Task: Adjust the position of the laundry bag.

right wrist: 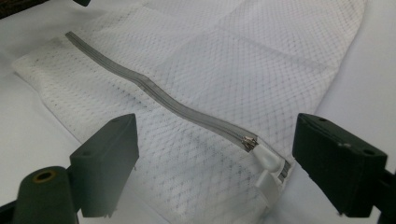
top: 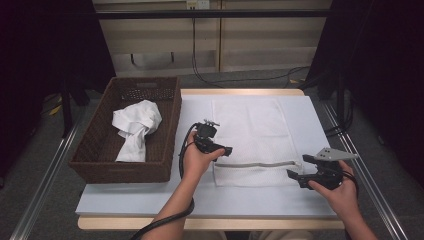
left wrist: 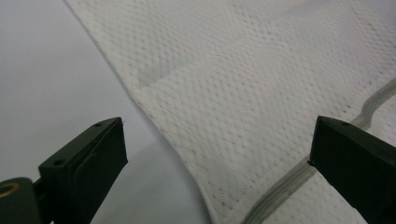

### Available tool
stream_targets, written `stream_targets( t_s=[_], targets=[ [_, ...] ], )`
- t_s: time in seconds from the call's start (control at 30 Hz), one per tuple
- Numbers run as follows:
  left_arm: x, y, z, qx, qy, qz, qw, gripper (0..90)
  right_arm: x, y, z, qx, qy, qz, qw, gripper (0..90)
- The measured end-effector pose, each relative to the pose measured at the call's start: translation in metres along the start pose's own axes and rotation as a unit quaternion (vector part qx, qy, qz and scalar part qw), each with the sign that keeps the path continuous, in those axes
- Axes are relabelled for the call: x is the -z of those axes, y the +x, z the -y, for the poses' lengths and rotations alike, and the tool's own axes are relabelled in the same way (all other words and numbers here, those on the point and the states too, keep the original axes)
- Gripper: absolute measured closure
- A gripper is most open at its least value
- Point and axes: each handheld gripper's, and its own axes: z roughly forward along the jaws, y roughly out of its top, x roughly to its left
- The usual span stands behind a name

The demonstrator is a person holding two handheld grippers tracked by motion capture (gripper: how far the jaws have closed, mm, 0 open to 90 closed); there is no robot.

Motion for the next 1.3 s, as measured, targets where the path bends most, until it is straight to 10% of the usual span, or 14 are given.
stream_targets(
  t_s=[0.97, 1.3],
  targets=[
    [-0.018, 0.018, -0.016, 0.057, 0.002, -0.023, 0.9981, 15.6, 0.003, 0.001, -0.002, 0.011, -0.003, 0.003, 0.9999, 13.6],
    [-0.023, 0.018, -0.017, 0.042, 0.004, -0.034, 0.9985, 24.4, 0.005, 0.000, -0.002, 0.011, -0.006, 0.009, 0.9999, 13.6]
  ],
)
